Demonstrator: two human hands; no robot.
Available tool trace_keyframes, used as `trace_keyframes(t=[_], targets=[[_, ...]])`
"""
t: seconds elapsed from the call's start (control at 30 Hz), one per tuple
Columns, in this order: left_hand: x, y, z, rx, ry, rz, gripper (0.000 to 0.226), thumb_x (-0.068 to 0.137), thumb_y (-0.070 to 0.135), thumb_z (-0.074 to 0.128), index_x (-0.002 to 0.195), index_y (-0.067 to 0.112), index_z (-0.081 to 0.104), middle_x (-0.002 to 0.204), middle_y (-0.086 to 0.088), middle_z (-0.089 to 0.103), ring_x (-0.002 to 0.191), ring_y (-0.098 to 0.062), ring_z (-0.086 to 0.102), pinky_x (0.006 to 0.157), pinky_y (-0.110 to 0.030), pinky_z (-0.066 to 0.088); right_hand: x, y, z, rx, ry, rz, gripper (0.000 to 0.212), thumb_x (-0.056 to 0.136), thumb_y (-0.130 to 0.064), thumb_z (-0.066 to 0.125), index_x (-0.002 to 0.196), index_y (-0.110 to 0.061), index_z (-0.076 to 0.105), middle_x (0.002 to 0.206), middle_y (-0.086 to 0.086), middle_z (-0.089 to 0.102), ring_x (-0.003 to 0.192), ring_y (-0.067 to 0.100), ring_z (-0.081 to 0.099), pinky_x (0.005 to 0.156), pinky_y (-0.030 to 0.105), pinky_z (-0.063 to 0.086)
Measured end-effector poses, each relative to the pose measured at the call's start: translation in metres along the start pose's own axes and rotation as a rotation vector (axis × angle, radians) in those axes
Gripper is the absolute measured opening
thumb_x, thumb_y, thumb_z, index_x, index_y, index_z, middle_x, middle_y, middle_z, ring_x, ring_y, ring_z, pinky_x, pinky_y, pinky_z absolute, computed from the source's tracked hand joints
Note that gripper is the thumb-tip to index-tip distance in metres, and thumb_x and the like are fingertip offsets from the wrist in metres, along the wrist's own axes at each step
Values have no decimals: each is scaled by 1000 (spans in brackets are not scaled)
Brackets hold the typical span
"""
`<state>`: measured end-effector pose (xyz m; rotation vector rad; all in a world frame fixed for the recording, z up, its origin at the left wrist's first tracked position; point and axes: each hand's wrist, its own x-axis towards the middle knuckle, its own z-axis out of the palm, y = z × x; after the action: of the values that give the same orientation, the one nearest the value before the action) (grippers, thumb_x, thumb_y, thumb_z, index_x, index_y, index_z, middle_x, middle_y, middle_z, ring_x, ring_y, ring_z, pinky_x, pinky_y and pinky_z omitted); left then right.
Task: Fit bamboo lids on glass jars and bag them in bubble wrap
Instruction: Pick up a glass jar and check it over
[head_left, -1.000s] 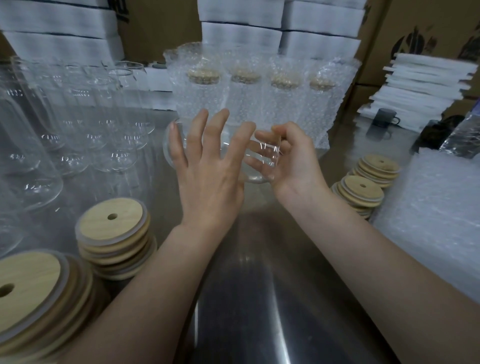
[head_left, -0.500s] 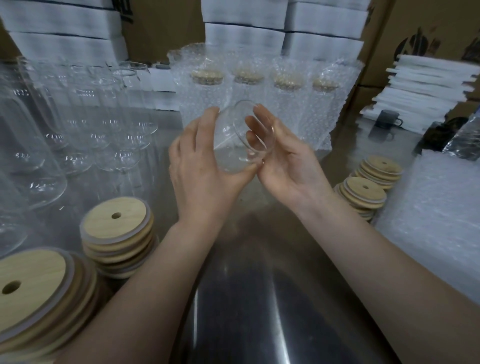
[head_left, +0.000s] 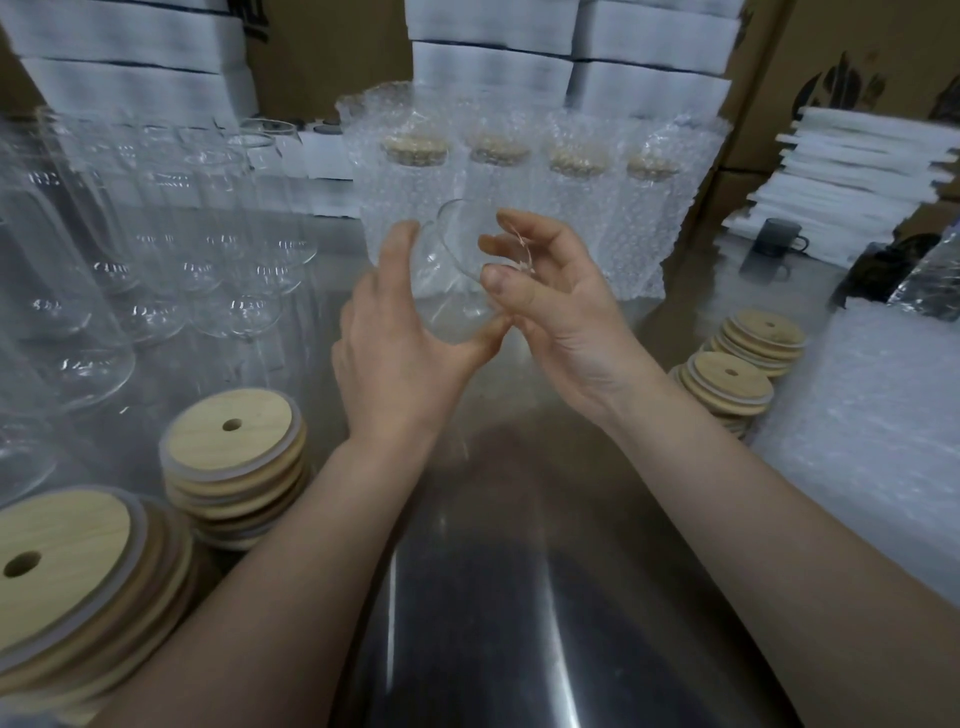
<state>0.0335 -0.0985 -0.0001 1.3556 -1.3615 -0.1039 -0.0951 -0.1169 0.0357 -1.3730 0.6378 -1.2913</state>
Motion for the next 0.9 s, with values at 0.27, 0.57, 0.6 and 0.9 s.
trace_keyframes(t=[0.27,0.57,0.6,0.9], targets=[[-6,3,1,117,-2,102,90,69,48,79,145,25,38,135,-6,54,126,-28,50,98,-52,44,-3,2,6,-84,164,-39,53,61,-22,81,102,-22,46,108,5,51,98,15,54,89,29,49],[-6,5,3,276,-50,223,86,70,48,78,144,26,41,143,-6,48,135,-28,43,102,-54,37,-3,-7,6,-114,275,-1,49,58,-48,73,83,-19,41,96,8,48,87,14,55,81,37,52],[-6,5,3,283,-50,231,85,71,48,78,145,26,41,143,-6,47,135,-28,42,102,-54,37,-2,-7,5,-107,284,9,48,60,-49,72,82,-19,42,96,9,49,87,17,56,79,36,52],[-8,7,5,233,5,222,83,72,57,72,141,31,35,141,3,49,135,-29,42,104,-57,33,4,0,-4,119,333,56,17,97,-30,57,89,-17,50,82,2,60,73,16,59,66,29,52]])
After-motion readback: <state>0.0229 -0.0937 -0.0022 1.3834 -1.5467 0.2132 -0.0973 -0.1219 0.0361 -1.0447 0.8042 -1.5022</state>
